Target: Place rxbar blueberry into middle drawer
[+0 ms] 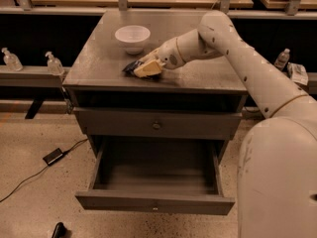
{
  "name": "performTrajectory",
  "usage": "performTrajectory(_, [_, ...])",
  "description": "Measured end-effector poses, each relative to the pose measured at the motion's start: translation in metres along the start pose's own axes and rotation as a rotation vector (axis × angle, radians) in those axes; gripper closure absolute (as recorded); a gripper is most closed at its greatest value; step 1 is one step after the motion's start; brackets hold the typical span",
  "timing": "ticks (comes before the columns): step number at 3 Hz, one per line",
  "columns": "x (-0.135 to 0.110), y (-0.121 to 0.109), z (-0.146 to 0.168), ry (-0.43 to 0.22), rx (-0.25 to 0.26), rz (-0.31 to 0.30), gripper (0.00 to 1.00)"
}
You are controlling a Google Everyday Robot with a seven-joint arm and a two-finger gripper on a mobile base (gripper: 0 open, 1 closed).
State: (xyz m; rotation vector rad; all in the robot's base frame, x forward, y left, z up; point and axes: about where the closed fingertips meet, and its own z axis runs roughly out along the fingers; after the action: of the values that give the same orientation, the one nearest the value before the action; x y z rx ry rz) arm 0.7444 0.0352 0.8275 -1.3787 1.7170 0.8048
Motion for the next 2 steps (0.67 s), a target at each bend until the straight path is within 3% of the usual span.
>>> performTrajectory(1, [-0.0101,0.0007,-0.0053,-0.026,0.012,-0.014,0.91])
performTrajectory(2, [-0.0193,0.0026,-0.0088,-0.050,0.011,-0.028,1.00])
